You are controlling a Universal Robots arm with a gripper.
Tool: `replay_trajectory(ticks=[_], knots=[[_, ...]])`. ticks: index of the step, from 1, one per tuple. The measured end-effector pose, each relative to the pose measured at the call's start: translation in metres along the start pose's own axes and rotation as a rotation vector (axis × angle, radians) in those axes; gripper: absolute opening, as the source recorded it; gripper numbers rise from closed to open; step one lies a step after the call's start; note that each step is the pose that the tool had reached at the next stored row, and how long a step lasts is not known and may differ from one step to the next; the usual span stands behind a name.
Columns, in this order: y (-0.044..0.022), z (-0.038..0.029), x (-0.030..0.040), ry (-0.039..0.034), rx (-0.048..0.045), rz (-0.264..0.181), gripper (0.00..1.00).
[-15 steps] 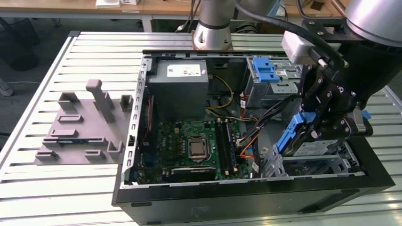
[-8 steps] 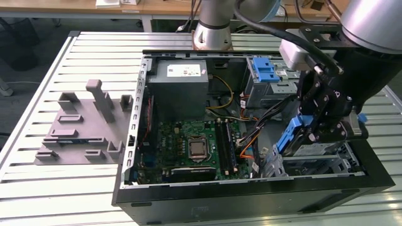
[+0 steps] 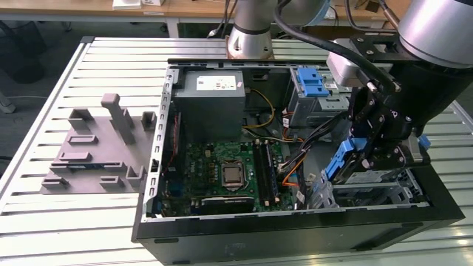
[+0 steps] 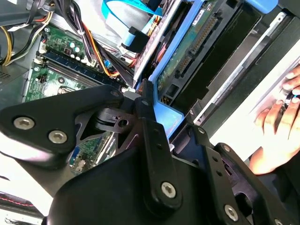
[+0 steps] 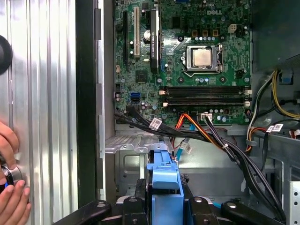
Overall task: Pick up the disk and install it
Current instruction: 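Insert the disk into the insertion slot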
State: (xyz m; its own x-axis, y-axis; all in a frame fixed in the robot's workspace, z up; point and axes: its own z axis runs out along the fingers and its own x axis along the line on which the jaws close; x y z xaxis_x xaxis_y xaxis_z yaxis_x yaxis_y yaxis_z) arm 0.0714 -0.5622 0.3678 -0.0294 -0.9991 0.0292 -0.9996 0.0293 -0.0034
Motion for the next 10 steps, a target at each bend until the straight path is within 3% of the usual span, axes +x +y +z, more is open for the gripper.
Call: replay_trajectory(ticks=[7, 8, 10], knots=[[0.0, -0.0001, 0.0, 0.0002, 0.0, 0.0, 0.38], [0.0, 0.0001, 0.0, -0.0002, 0.0, 0.0, 0.44], [0.0, 0.0, 0.0, 0.0, 0.0, 0.0, 0.44]])
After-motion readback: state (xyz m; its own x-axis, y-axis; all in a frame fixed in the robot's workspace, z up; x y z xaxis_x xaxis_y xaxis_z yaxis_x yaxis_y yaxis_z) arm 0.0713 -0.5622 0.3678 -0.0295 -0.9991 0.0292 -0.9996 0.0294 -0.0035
